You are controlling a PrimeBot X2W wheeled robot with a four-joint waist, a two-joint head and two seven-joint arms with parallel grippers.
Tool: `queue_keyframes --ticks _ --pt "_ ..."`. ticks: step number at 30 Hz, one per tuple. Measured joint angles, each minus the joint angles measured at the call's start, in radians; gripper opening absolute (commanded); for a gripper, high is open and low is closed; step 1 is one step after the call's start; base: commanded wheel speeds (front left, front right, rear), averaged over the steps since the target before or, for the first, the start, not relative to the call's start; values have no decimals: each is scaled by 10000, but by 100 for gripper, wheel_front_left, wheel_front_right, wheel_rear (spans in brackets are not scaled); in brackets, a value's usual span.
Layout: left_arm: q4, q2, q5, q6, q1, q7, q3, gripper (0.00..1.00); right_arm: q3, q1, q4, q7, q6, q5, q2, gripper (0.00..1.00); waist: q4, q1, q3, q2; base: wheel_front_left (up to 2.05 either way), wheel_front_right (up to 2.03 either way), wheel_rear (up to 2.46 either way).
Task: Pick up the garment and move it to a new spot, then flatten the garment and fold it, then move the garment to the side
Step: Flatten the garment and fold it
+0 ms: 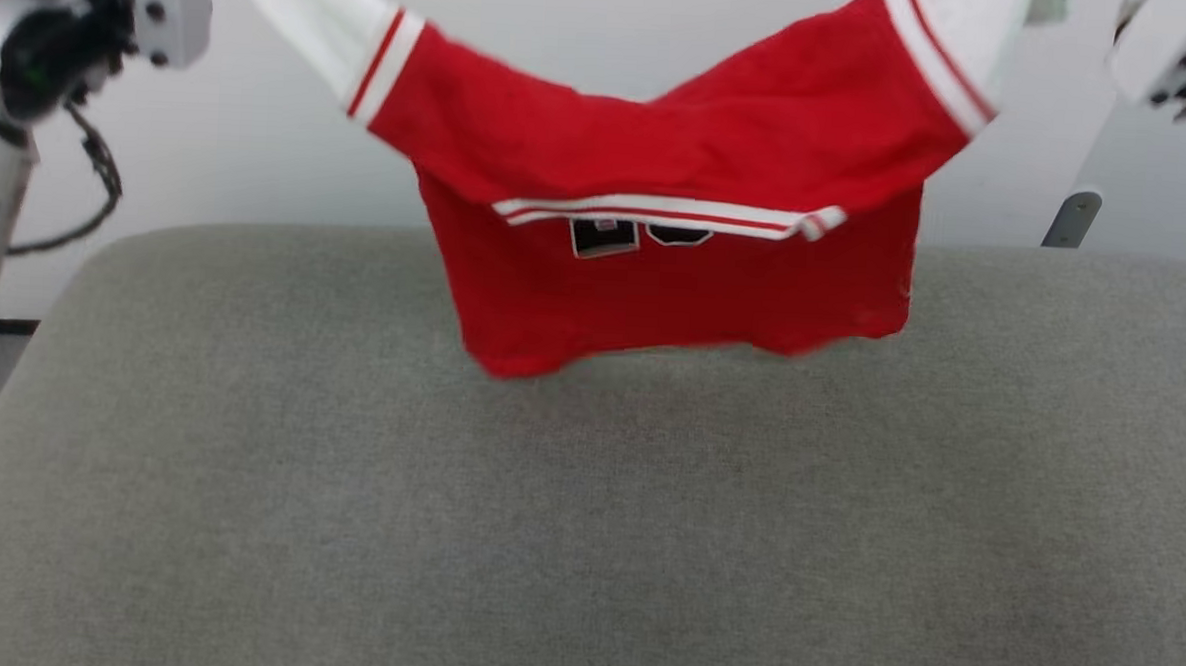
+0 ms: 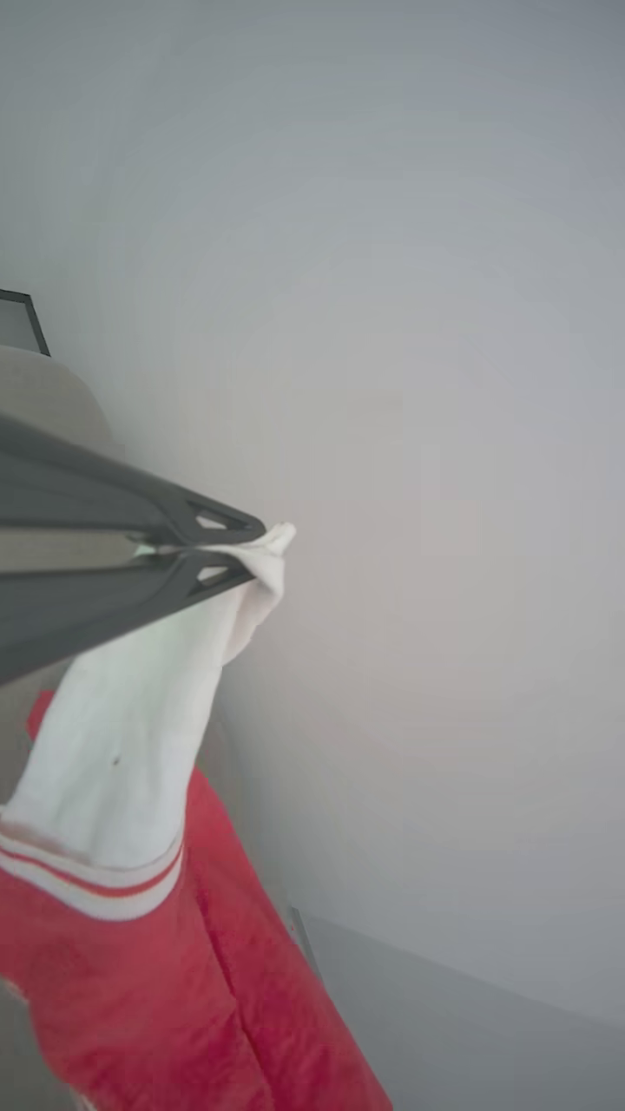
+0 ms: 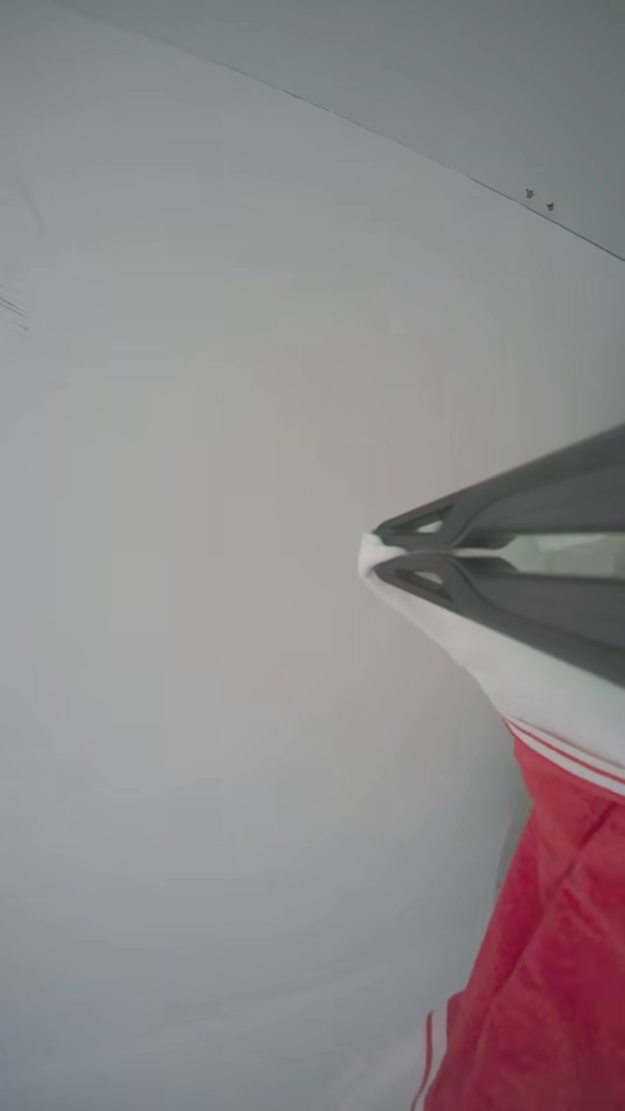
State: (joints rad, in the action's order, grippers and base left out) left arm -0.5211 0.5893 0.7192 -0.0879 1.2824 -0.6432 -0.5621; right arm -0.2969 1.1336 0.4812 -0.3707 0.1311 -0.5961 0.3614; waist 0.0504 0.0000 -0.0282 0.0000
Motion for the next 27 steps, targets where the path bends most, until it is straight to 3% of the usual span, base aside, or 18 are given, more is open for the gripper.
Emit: queue_keyframes --ticks 9,17,22,27 --pt "-644 -268 -169 -138 1095 368 -102 0 -690 1398 1246 665 0 -268 58 0 18 0 184 0 0 0 0" --pt "-750 -433 -284 -238 2014 861 -107 0 -869 2678 1676 1262 2 -238 305 0 45 0 1276 0 0 0 0" --pt "-1074 -686 -683 -224 2979 1684 -98 0 -878 3813 2092 2629 2 698 462 0 60 0 2384 0 0 0 0" --pt "-1720 -1290 -1279 36 4300 3534 29 0 -640 5142 2947 4763 2 2075 389 0 109 0 3678 0 0 0 0"
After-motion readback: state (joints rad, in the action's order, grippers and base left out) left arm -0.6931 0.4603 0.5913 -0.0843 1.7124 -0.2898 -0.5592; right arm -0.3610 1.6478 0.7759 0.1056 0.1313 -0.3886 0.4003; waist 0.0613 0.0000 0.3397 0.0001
